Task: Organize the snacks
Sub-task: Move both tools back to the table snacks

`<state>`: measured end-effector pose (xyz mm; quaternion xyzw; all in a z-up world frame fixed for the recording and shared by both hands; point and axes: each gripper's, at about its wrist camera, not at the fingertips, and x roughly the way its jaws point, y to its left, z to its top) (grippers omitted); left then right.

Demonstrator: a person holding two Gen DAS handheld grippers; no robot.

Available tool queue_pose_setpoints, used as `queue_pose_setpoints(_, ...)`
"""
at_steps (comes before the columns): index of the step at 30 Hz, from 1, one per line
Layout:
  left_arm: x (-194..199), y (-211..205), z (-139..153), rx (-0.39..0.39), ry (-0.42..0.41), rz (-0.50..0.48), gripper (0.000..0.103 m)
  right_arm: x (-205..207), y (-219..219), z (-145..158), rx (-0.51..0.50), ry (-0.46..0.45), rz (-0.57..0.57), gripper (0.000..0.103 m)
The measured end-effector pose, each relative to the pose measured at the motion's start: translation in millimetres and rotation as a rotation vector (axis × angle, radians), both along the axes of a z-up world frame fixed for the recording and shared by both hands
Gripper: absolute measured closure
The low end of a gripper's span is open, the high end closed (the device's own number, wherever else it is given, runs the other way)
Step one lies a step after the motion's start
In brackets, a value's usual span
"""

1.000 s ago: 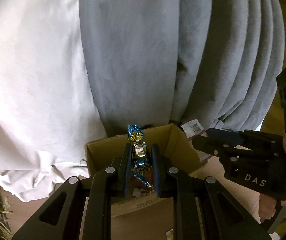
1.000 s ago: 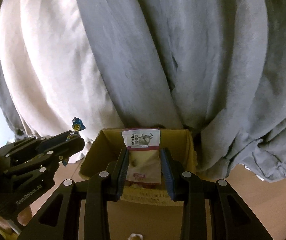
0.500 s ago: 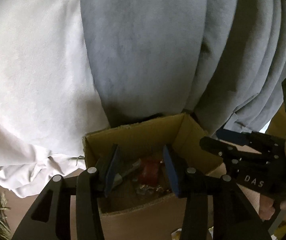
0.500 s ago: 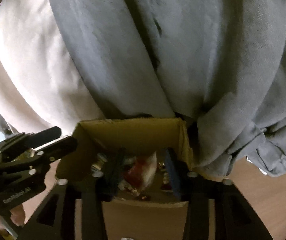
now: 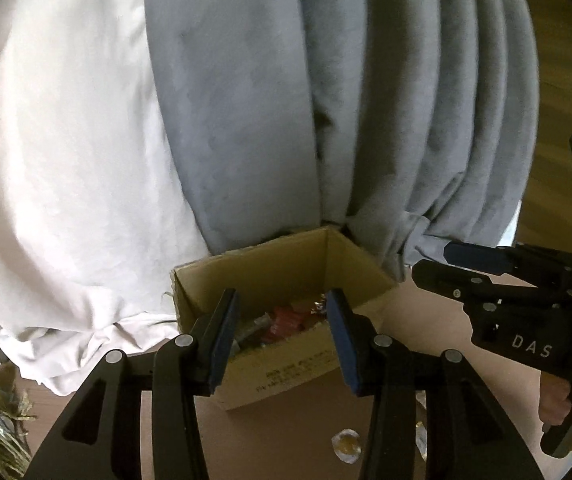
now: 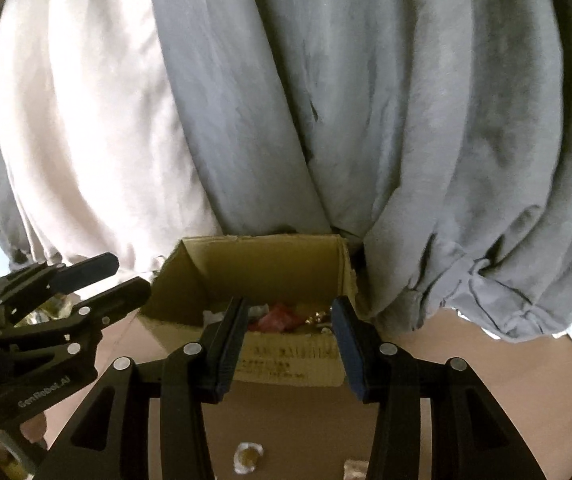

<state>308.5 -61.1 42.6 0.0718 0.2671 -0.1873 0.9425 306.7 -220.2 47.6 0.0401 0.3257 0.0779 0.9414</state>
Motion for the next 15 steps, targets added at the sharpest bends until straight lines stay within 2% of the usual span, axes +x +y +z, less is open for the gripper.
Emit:
queue_pose_setpoints(6,-31,-6,-17,0.012,0.026,-0.029,0.058,-39,-7,-5,0.033,-0.001,-0.038,0.058)
queue_pose_setpoints(15,-60,-12,-71,0.035,0.153,-0.056,0.058,-78,-8,-56,0.045,0.155,-0.028,0.058)
